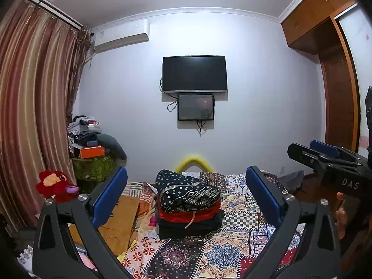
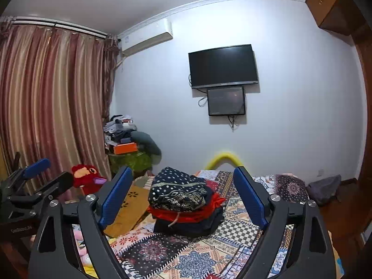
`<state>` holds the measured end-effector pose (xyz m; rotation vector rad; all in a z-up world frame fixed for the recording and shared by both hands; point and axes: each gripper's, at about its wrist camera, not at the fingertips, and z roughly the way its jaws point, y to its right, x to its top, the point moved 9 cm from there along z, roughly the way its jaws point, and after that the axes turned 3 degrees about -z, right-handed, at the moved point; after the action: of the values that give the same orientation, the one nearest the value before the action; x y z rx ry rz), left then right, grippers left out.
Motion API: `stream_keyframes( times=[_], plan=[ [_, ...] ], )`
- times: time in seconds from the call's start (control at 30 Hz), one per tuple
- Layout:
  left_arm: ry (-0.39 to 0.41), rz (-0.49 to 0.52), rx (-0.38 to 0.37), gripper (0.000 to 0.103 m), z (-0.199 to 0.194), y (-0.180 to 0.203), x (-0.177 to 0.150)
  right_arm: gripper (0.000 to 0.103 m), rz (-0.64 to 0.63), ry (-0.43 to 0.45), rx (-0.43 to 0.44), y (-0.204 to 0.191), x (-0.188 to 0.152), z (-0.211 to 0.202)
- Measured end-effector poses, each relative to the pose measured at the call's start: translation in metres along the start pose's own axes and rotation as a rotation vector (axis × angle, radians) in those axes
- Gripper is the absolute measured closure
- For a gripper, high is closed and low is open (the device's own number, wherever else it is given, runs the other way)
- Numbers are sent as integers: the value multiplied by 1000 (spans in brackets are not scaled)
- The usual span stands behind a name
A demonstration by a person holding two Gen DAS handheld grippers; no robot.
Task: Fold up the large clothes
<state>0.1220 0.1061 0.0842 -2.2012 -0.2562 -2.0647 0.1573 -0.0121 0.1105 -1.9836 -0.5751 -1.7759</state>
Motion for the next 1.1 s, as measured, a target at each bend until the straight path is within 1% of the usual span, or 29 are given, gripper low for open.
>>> stream_keyframes(
  times=[0.03, 0.07, 0.17, 0.47, 0.83, 1.1],
  plan=[
    [1, 0, 7, 0, -1, 0, 0, 2, 8, -5, 0, 1, -1, 0],
    [2, 0, 11, 0, -2, 0, 0, 0, 14, -4, 0, 2, -2, -1],
    [4, -13, 14, 0, -3, -1, -1, 0, 15, 10, -12, 4, -3, -8],
    [-1, -41, 0, 0, -1, -2, -4, 0, 4, -3, -13, 4, -10, -16],
    [-13, -36, 2, 0, 3, -1, -8, 0, -16, -22, -26, 0, -14, -15],
    [-36, -42, -7, 0, 9, 4, -14, 0, -12, -40, -41, 3, -17, -14]
  ],
)
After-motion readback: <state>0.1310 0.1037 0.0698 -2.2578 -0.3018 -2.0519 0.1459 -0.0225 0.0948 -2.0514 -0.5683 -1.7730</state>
